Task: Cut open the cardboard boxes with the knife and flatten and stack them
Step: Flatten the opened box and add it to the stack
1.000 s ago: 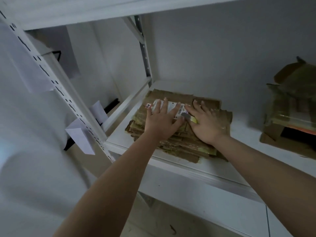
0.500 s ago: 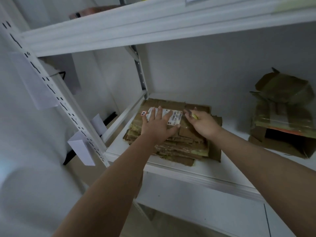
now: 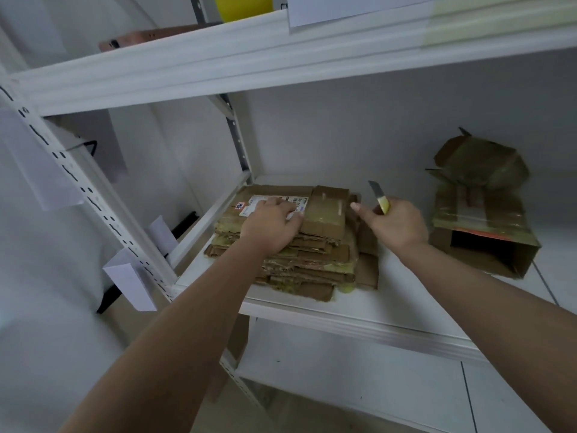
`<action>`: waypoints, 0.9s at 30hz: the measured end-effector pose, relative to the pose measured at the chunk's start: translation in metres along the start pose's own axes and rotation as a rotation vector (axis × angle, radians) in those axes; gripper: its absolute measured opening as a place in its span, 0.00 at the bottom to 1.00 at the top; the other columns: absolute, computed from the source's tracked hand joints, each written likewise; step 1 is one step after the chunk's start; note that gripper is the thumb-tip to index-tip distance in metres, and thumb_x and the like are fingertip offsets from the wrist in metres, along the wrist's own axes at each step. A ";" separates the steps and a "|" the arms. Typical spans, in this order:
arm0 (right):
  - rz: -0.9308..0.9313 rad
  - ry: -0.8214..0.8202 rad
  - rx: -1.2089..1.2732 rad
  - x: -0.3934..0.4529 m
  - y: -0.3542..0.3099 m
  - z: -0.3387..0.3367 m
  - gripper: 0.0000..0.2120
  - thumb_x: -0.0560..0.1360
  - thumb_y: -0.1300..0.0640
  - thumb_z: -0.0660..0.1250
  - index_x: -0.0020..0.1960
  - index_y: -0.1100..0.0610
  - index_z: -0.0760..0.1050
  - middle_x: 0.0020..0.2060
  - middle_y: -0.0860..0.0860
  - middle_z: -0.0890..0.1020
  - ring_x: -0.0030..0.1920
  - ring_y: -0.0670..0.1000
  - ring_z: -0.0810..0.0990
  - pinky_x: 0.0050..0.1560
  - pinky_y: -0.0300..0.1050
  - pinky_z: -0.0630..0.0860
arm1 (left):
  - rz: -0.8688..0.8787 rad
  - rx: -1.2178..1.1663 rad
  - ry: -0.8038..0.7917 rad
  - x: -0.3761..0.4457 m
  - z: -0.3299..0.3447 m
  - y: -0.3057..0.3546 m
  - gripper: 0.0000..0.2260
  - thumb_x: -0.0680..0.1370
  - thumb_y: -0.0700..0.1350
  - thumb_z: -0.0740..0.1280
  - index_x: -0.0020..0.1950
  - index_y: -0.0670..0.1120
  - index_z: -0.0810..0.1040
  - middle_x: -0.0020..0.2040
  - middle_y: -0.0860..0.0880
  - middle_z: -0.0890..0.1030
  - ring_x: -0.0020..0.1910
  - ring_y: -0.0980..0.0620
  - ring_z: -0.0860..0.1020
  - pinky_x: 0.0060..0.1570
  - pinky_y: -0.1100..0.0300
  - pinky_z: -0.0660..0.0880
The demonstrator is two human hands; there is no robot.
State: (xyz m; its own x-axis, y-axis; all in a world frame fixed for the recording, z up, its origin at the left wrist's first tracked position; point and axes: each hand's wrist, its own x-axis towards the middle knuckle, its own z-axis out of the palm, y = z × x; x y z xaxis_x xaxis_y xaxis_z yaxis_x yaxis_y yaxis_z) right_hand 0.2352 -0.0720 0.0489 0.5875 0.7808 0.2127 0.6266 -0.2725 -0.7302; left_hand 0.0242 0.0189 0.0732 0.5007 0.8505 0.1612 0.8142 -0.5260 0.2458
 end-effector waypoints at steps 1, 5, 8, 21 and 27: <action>0.016 0.004 -0.017 0.000 0.003 -0.004 0.25 0.70 0.32 0.64 0.33 0.54 0.68 0.29 0.51 0.75 0.33 0.54 0.76 0.30 0.42 0.67 | -0.009 -0.016 0.010 0.001 -0.002 0.000 0.22 0.82 0.58 0.54 0.69 0.49 0.73 0.69 0.44 0.71 0.69 0.44 0.65 0.66 0.47 0.66; 0.048 0.033 -0.036 0.001 0.015 -0.019 0.28 0.69 0.29 0.62 0.36 0.55 0.69 0.30 0.52 0.75 0.33 0.53 0.75 0.31 0.42 0.66 | -0.015 0.020 0.076 0.003 -0.010 0.006 0.24 0.80 0.61 0.55 0.69 0.48 0.73 0.65 0.42 0.74 0.66 0.42 0.69 0.61 0.46 0.70; 0.031 0.025 -0.027 0.007 0.024 -0.032 0.24 0.73 0.33 0.59 0.37 0.54 0.70 0.32 0.52 0.75 0.35 0.55 0.76 0.32 0.43 0.67 | -0.033 0.018 0.105 0.003 -0.017 0.011 0.25 0.79 0.62 0.55 0.68 0.48 0.74 0.64 0.42 0.75 0.64 0.42 0.71 0.60 0.46 0.71; -0.095 -0.020 0.019 0.026 0.084 -0.099 0.19 0.80 0.46 0.57 0.42 0.57 0.77 0.38 0.56 0.80 0.42 0.59 0.77 0.42 0.46 0.72 | 0.052 0.165 0.315 0.000 -0.024 0.111 0.23 0.77 0.58 0.58 0.64 0.46 0.77 0.59 0.42 0.79 0.60 0.40 0.73 0.56 0.45 0.73; -0.017 0.032 -0.074 0.023 0.143 -0.146 0.11 0.78 0.48 0.61 0.43 0.55 0.73 0.37 0.53 0.76 0.41 0.57 0.74 0.39 0.45 0.68 | 0.192 0.123 0.215 0.003 0.030 0.197 0.22 0.76 0.57 0.64 0.68 0.48 0.73 0.63 0.45 0.76 0.64 0.43 0.70 0.63 0.48 0.69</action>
State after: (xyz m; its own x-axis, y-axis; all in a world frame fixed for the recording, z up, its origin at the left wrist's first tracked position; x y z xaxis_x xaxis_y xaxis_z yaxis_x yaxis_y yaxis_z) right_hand 0.4131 -0.1756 0.0440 0.5915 0.7677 0.2463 0.6721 -0.3008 -0.6766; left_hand 0.1949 -0.0817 0.0934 0.5859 0.7074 0.3954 0.7465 -0.6609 0.0762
